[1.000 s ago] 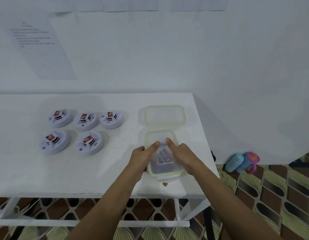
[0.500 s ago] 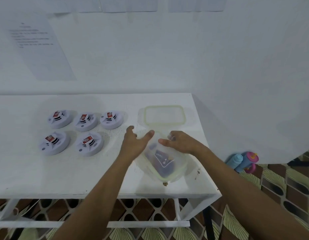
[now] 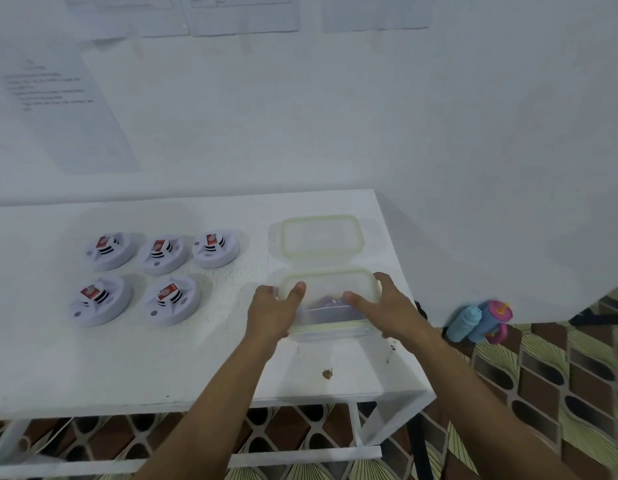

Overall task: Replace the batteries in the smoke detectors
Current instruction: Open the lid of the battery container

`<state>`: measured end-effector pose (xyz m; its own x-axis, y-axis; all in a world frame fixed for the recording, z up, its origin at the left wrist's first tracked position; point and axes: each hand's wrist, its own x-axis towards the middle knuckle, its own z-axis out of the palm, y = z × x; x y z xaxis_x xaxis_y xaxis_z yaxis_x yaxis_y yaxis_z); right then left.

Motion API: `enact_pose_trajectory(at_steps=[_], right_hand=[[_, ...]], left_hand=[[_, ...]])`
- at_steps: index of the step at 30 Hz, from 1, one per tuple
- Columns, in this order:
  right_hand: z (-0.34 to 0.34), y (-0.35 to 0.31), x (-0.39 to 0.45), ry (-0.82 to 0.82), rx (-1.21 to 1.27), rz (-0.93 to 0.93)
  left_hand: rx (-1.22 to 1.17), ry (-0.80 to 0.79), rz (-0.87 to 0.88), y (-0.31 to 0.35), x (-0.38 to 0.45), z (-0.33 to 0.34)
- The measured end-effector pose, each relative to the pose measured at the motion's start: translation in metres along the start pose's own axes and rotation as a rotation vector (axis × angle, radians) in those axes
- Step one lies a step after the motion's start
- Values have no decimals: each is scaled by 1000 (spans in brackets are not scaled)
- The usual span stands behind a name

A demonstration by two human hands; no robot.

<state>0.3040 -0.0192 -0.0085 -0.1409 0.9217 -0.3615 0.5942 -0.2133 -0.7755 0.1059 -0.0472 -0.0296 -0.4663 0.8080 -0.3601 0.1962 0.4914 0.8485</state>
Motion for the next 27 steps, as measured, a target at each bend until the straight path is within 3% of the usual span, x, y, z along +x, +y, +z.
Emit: enact_pose_trajectory(at_steps=[5,13,21,27], right_hand=[[-9,-5,1,41,-4,-5],[-29,-41,6,159,78,-128],[-62,-109,97,206,336,-190],[-68,-122,174,203,331,-191]], left_hand=[[159,18,110,7,7,-16],[-26,-78,195,51,16,-45],[-133,-187,400,140,89,-67],[-135,-40,349,157,163,-37]])
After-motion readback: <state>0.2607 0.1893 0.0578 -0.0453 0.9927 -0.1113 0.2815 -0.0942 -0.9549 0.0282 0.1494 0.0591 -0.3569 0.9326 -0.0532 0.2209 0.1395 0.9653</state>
